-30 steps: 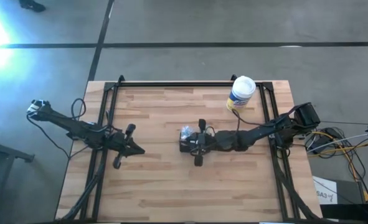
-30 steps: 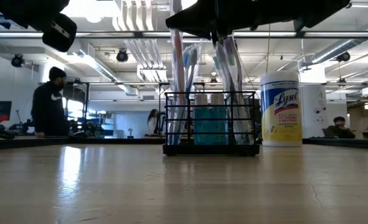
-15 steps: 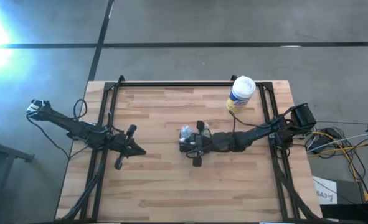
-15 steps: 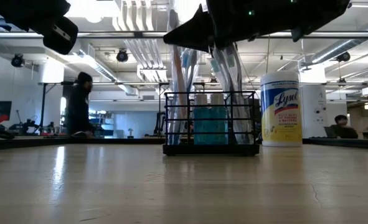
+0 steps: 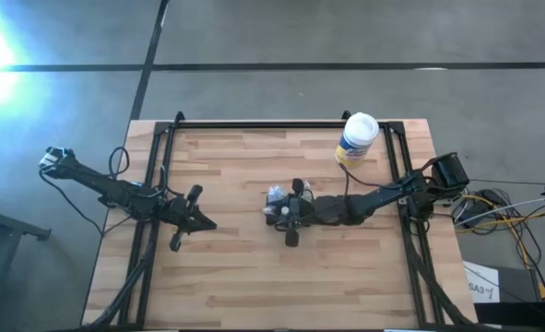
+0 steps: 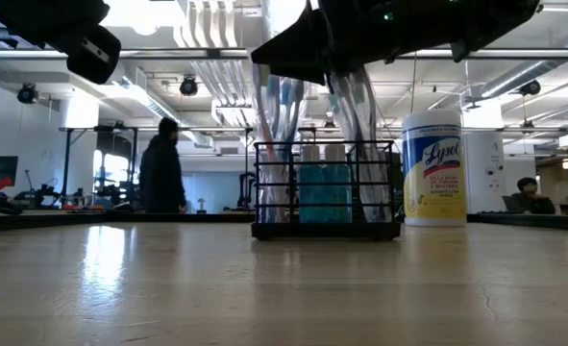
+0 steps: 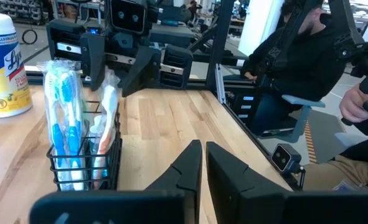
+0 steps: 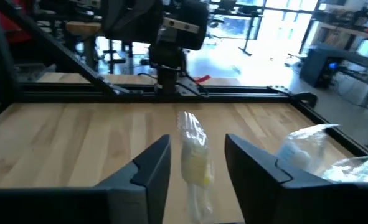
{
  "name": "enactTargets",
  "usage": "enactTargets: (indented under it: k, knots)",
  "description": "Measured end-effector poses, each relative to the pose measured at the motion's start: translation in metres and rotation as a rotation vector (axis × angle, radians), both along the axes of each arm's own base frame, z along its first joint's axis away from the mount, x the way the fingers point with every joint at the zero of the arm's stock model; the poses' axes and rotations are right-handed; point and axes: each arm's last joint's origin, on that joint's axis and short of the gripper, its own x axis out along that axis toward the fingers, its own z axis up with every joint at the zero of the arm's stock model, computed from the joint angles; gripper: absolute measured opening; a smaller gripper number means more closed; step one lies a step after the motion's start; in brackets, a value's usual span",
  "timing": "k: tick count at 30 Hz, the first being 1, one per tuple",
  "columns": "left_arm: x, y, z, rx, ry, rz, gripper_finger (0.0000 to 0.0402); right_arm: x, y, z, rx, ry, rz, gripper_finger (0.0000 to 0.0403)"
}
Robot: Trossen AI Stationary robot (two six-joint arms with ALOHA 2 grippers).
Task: Pick & Place toothbrushing station
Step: Return to Home Position
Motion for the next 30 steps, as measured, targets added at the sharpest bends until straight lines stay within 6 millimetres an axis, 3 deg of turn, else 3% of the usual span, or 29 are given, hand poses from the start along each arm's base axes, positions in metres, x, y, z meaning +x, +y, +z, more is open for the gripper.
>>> enactTargets:
  k: [6, 11, 18, 24, 30]
  knots:
    - [0.0, 0.0, 0.0, 0.0, 0.0, 0.0, 0.0024, 0.005, 0.001, 0.009, -0.015, -0.023, -0.018, 0.0169]
    - [-0.001, 0.0, 0.0, 0.003, -0.005, -0.001, 0.0025, 0.007, 0.011, 0.033, -0.044, -0.091, 0.022, 0.0173]
    - [-0.003, 0.001, 0.0, 0.07, -0.011, -0.008, 0.0025, 0.001, 0.026, 0.064, -0.08, -0.058, 0.074, 0.016]
    - [-0.008, 0.005, 0.013, 0.149, 0.011, 0.019, 0.0025, -0.025, 0.027, 0.088, -0.104, -0.014, 0.114, 0.0121]
    - [-0.019, 0.013, 0.044, 0.252, 0.074, 0.121, 0.0025, -0.071, 0.013, 0.123, -0.108, 0.023, 0.157, 0.0036]
